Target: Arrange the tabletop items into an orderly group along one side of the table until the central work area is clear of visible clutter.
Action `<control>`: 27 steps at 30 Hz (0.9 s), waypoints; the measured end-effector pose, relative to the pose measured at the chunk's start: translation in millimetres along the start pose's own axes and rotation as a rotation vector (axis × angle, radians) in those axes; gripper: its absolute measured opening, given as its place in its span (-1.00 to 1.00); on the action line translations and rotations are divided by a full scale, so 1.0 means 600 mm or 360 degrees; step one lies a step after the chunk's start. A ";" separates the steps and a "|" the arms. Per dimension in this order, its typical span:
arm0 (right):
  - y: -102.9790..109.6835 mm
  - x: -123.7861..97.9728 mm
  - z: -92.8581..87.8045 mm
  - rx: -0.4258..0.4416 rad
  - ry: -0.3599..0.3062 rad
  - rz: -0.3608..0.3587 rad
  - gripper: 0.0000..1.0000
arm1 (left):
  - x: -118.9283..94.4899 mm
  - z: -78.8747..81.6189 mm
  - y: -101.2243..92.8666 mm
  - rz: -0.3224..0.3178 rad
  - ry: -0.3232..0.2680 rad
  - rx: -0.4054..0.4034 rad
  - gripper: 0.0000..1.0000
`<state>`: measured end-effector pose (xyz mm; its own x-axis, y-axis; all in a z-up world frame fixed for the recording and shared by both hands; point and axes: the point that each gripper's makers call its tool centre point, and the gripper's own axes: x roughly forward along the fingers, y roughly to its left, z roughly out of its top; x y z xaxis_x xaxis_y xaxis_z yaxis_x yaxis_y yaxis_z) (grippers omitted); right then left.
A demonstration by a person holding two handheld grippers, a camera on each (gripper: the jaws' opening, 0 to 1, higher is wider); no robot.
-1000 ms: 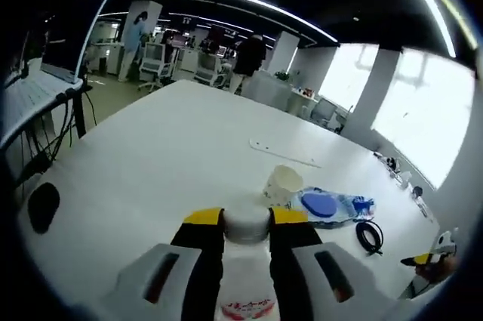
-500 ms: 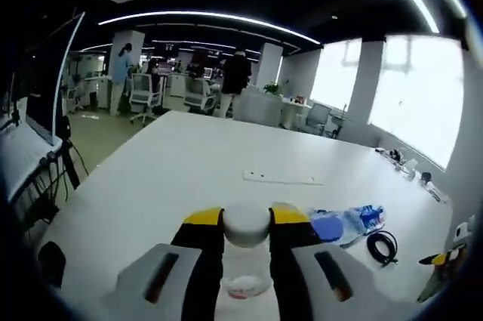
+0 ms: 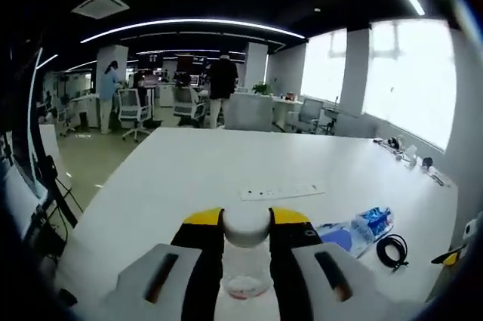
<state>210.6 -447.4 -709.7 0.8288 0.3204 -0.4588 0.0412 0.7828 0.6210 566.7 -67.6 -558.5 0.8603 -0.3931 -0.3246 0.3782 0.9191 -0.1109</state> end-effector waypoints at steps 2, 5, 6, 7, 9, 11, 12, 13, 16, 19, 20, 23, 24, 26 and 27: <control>0.004 0.001 -0.001 0.0000 0.0000 0.0006 0.36 | 0.003 0.005 -0.009 -0.0015 0.0010 0.0034 -0.60; 0.011 0.005 0.000 -0.0008 0.0004 0.0017 0.36 | 0.014 0.013 -0.017 -0.0037 0.0010 0.0067 -0.59; 0.012 0.006 0.001 -0.0009 0.0001 0.0021 0.36 | 0.009 0.011 -0.030 -0.0038 0.0011 0.0072 -0.59; 0.013 0.007 0.002 -0.0010 0.0000 0.0024 0.36 | 0.012 0.012 -0.034 -0.0040 0.0016 0.0081 -0.59; 0.012 0.008 0.005 -0.0012 -0.0002 0.0031 0.35 | 0.019 0.012 -0.037 -0.0046 0.0040 0.0105 -0.59; 0.011 0.008 0.006 -0.0017 -0.0004 0.0031 0.35 | 0.027 0.012 -0.037 -0.0048 0.0056 0.0130 -0.59; 0.011 0.008 0.006 -0.0017 -0.0004 0.0031 0.35 | 0.028 0.011 -0.040 -0.0048 0.0060 0.0136 -0.59; 0.012 0.007 0.006 -0.0018 -0.0006 0.0030 0.35 | 0.030 0.010 -0.041 -0.0049 0.0064 0.0137 -0.59; 0.012 0.005 0.005 -0.0020 -0.0004 0.0026 0.35 | 0.033 0.001 -0.045 -0.0059 0.0084 0.0136 -0.59; 0.011 0.004 0.004 -0.0028 -0.0001 0.0021 0.35 | 0.036 -0.007 -0.059 -0.0075 0.0101 0.0153 -0.59; 0.011 0.004 0.003 -0.0025 0.0000 0.0023 0.35 | 0.031 -0.011 -0.071 -0.0073 0.0108 0.0158 -0.59; 0.013 0.004 -0.001 -0.0027 0.0012 0.0023 0.35 | 0.036 -0.016 -0.065 -0.0088 0.0120 0.0161 -0.59; 0.013 0.005 -0.002 -0.0031 0.0016 0.0021 0.35 | 0.043 -0.018 -0.058 -0.0091 0.0127 0.0161 -0.59; 0.015 0.005 -0.002 -0.0027 0.0015 0.0024 0.35 | 0.052 -0.022 -0.053 -0.0098 0.0136 0.0157 -0.58; 0.015 0.005 -0.002 -0.0025 0.0014 0.0026 0.35 | 0.053 -0.023 -0.054 -0.0097 0.0142 0.0155 -0.58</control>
<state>213.0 -438.8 -706.5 0.8241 0.3381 -0.4544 0.0186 0.7857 0.6183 577.2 -109.5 -578.5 0.8024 -0.4403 -0.4028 0.4640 0.8848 -0.0428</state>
